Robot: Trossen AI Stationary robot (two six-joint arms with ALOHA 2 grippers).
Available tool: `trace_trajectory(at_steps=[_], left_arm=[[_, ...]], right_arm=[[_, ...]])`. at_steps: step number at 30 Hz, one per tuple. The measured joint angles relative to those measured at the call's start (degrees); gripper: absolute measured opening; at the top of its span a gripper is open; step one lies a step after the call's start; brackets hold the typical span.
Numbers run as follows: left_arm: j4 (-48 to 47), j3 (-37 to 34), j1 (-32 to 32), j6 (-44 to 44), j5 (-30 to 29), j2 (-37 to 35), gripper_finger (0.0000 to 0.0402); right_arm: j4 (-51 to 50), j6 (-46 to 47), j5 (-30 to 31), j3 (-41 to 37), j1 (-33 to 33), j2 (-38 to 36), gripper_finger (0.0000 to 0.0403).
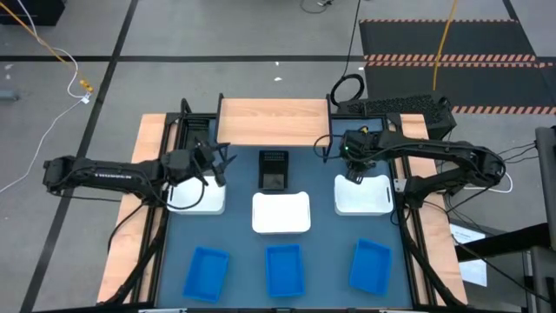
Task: Stack baskets on shelf by color
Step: Put the black bin on the shelf
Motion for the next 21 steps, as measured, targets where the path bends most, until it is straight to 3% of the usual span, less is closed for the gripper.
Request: trace_trajectory(at_steps=[6, 10, 15, 18, 21], left_arm=[[-12.6, 9.1, 0.5, 3.9, 0.9, 0.2, 0.0232], [-10.0, 9.5, 2.8, 7.0, 1.0, 0.2, 0.0232], [-5.5, 9.0, 6.5, 6.9, 1.5, 0.2, 0.0232], [-3.6, 9.0, 8.4, 3.4, 5.8, 0.4, 0.0232], [-2.2, 9.0, 9.5, 0.2, 9.5, 1.7, 0.0232]], right_arm=[[6.5, -5.5, 4.3, 0.0, 0.2, -2.3, 0.0151], [11.8, -9.6, 6.4, 0.0, 0.2, -2.6, 0.0151], [4.6, -12.3, 6.2, 0.0, 0.0, -2.6, 0.0151], [0.4, -10.5, 5.7, 0.0, -0.6, -2.6, 0.0151], [-0.8, -10.6, 1.4, 0.0, -1.3, -2.6, 0.0151]])
